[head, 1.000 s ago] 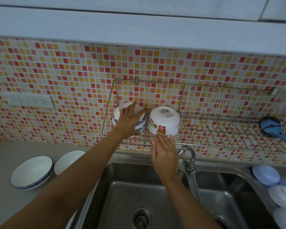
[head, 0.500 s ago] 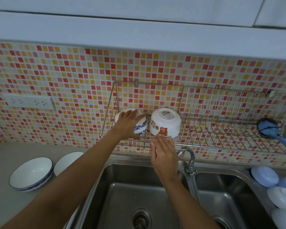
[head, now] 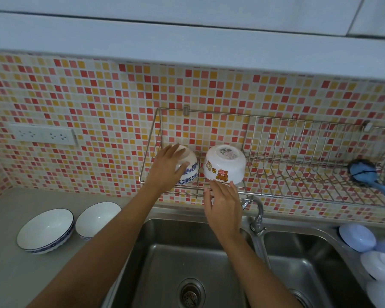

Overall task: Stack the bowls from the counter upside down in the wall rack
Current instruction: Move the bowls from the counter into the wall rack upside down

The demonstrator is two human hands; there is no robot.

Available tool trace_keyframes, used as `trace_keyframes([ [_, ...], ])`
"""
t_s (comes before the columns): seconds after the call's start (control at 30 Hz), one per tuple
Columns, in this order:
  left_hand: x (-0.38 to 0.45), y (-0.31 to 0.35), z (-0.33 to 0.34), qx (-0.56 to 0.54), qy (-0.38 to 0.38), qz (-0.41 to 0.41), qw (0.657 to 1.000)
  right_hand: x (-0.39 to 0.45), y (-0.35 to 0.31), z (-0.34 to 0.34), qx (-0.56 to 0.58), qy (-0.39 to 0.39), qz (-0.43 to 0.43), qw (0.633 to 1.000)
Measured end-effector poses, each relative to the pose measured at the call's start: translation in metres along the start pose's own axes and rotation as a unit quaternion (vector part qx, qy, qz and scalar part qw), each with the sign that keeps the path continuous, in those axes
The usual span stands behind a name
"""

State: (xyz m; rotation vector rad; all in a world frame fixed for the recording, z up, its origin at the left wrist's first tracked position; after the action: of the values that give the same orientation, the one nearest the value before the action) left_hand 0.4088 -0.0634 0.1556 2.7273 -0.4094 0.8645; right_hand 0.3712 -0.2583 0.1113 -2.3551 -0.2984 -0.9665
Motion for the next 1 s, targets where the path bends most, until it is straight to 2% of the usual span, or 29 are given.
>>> trace_keyframes([
  [0.07,-0.018,0.001,0.0,0.002,0.015,-0.018,1.0,0.01,-0.004,-0.003,-0.007,-0.034,0.038,0.999],
  [0.2,-0.045,0.0,0.006,0.065,-0.026,-0.003,0.998,0.038,0.005,0.0,-0.067,-0.143,0.096,0.983],
  [0.3,-0.054,0.001,0.004,0.072,-0.034,-0.009,0.997,0.043,0.009,0.006,-0.104,-0.18,0.108,0.972],
  [0.4,-0.065,0.003,0.004,0.089,-0.048,-0.021,0.995,0.037,0.008,0.009,-0.124,-0.155,0.084,0.977],
  [0.53,-0.097,0.007,0.004,0.077,-0.04,-0.021,0.996,0.006,0.006,0.003,-0.059,-0.068,0.064,0.994],
  [0.6,-0.124,0.004,0.003,0.038,-0.033,-0.035,0.998,-0.02,-0.002,0.005,-0.024,-0.052,0.048,0.997],
  [0.67,-0.16,-0.003,0.003,-0.015,-0.037,-0.073,0.997,-0.048,-0.016,0.007,0.065,-0.058,0.068,0.994],
  [0.73,-0.203,-0.021,0.005,-0.057,-0.053,-0.137,0.988,-0.078,-0.032,0.014,0.173,-0.076,0.11,0.976],
  [0.8,-0.246,-0.049,0.006,-0.078,-0.073,-0.217,0.97,-0.106,-0.045,0.032,0.214,-0.108,0.135,0.962],
  [0.9,-0.285,-0.096,-0.001,-0.119,-0.057,-0.355,0.926,-0.135,-0.067,0.077,0.196,-0.235,0.167,0.937],
  [1.0,-0.292,-0.135,-0.011,-0.143,-0.036,-0.439,0.887,-0.144,-0.101,0.124,0.181,-0.372,0.205,0.887],
])
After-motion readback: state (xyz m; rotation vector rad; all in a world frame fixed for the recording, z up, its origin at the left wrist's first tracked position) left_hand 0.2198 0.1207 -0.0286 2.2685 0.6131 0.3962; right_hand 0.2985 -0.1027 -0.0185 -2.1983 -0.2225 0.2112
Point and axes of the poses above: each hand's wrist, its own x-axis towards the middle knuckle, its own z-axis out of the palm, y = z × x, the point moved 2 cm from there along x, towards the middle knuckle, and after that the axes turned 10 degrees about z, right-handed, at the moved point
